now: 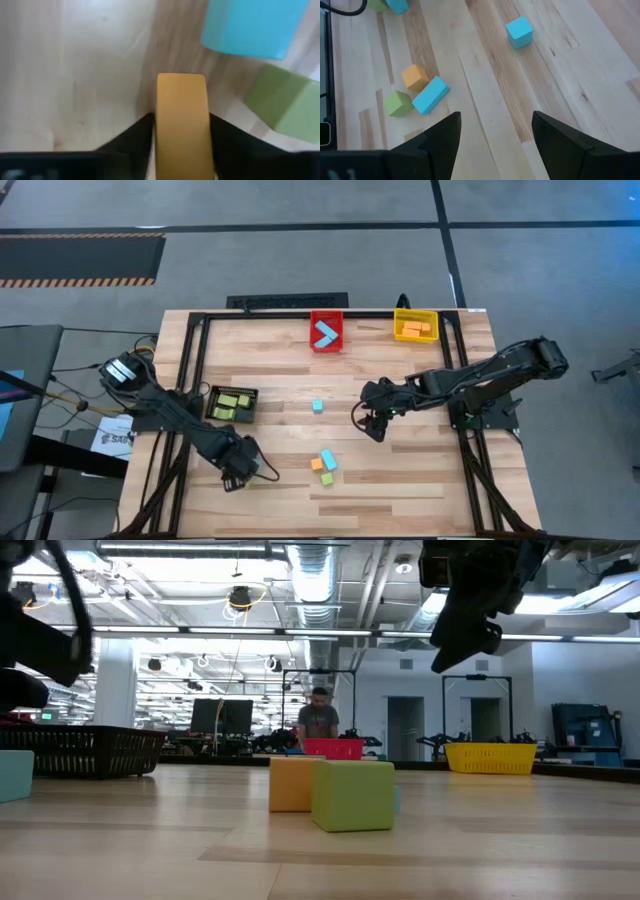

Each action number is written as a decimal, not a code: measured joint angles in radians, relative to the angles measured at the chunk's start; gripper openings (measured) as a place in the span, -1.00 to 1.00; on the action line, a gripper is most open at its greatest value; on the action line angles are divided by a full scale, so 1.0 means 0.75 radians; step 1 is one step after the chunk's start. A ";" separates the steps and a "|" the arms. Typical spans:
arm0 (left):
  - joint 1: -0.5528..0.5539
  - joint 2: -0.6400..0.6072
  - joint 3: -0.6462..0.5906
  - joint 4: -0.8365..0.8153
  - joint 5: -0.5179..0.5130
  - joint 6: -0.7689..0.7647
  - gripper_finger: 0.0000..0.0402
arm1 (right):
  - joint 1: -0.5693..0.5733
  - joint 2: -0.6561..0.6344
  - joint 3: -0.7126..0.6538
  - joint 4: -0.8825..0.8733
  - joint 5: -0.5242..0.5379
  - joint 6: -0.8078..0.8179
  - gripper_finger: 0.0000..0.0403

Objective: Sort & place blocks by color
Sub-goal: Put the yellow block into the yellow bin

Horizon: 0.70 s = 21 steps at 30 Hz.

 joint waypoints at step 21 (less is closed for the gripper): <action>0.651 -0.764 -0.203 0.914 0.043 0.111 -0.50 | -0.118 0.000 0.001 0.490 -0.032 -0.561 0.31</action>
